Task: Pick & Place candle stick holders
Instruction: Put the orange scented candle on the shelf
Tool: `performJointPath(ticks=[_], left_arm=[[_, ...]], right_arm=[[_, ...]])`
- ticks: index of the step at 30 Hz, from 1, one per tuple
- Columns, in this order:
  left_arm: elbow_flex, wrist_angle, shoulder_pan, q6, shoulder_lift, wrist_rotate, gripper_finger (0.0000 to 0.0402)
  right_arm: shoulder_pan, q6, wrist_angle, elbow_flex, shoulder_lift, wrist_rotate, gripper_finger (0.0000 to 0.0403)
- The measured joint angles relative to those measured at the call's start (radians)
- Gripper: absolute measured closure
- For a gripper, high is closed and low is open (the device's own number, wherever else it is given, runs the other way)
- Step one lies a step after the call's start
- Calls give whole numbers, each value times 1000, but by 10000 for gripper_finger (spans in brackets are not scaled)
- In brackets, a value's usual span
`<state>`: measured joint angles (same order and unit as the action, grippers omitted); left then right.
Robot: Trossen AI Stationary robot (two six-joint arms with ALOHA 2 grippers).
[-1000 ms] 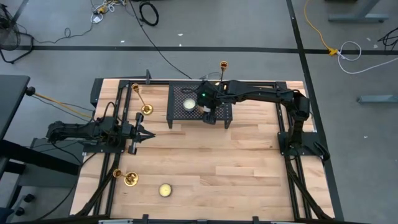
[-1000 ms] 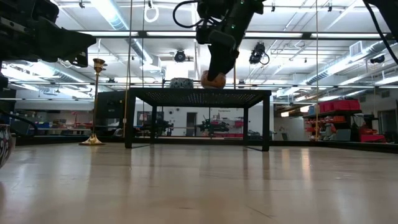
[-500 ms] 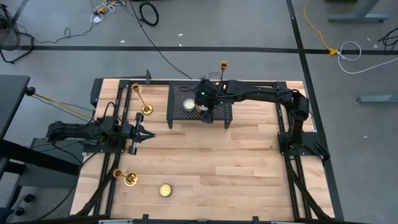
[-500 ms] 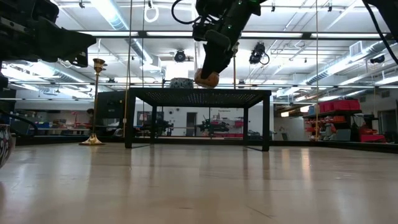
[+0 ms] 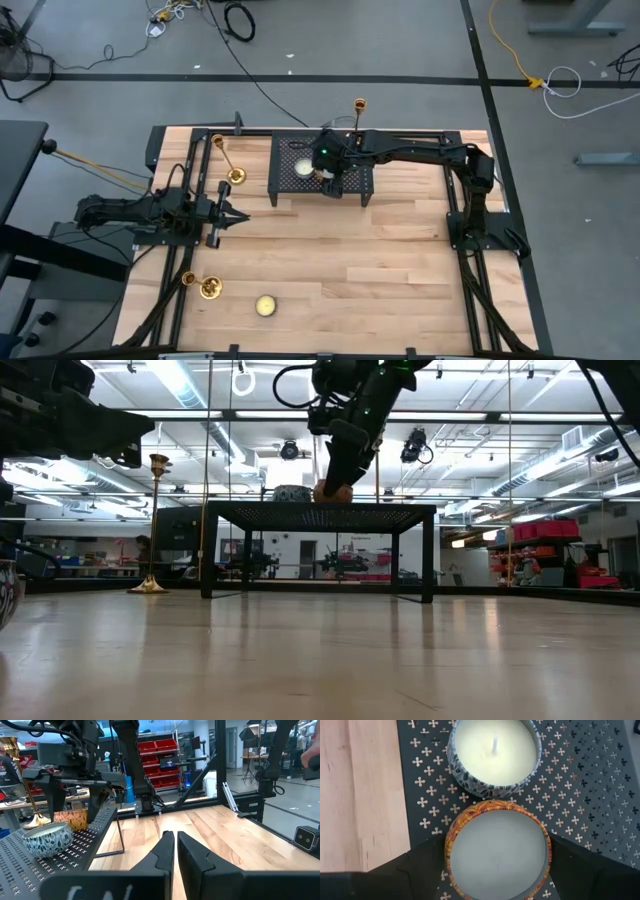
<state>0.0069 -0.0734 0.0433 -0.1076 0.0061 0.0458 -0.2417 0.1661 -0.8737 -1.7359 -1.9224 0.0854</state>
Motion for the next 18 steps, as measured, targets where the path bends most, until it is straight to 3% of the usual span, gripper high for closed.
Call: performJointPath(ticks=[18], left_arm=[[0, 0, 0, 0, 0, 0, 376]], right_arm=[[-6, 1, -2, 0, 0, 0, 43]])
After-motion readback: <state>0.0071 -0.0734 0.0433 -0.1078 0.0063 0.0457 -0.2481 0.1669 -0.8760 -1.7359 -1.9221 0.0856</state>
